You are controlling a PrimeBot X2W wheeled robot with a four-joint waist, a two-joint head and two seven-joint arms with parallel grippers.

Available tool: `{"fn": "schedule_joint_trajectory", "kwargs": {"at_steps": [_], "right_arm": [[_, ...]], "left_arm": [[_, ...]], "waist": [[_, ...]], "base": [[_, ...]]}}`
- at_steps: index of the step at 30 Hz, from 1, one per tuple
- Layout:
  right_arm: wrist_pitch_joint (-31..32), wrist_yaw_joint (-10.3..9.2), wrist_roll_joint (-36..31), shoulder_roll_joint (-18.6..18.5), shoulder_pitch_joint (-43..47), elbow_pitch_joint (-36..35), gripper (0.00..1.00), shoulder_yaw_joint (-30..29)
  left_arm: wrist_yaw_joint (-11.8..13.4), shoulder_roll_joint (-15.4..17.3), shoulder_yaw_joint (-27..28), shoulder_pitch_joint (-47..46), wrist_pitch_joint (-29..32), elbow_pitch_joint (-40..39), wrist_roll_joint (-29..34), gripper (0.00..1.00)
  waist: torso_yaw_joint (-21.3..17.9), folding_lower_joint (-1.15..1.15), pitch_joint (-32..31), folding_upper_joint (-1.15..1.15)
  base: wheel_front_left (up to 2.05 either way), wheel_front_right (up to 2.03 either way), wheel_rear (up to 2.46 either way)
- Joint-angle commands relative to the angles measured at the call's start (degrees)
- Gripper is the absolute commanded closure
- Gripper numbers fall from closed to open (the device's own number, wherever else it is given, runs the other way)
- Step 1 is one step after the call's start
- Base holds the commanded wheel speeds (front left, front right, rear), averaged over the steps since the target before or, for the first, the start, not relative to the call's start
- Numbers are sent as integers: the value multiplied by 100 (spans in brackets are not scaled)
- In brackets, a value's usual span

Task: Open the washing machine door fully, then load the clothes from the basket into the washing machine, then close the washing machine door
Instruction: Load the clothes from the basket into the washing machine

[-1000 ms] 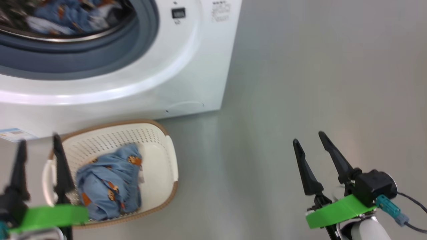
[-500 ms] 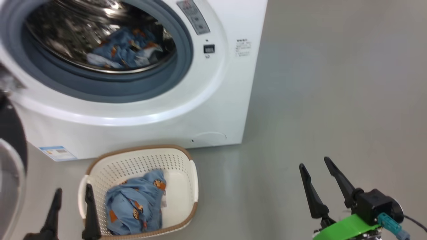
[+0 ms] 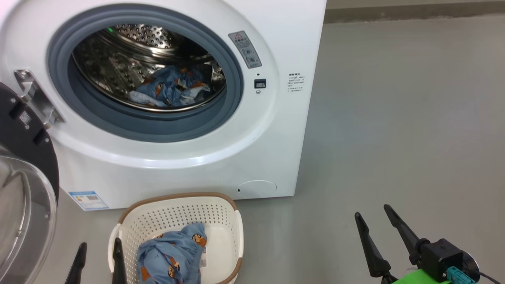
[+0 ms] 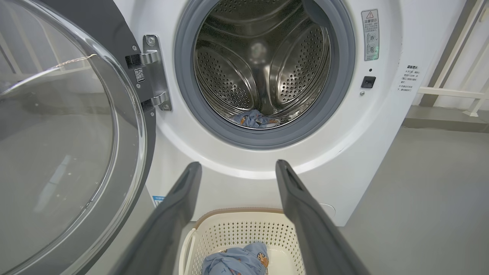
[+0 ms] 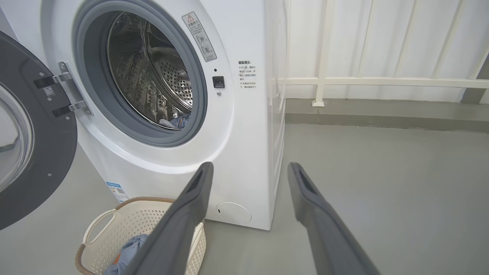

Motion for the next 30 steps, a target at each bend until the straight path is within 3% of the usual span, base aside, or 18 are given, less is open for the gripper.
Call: {"fn": "schedule_joint_trajectory", "kwargs": {"at_steps": [1,30], "right_arm": [[29,35,12,-17,-43,-186,0,144],[116,35,20,-17,64,-281,0,155]], "left_arm": [[61,81,197,-108,9,-152,5,0],[150,65,105,-126,20,-110,-46,0]], "waist": [[-9,0,-51,0],[-51,0,-161,0]], "base": [[0,0,0],[0,0,0]]}}
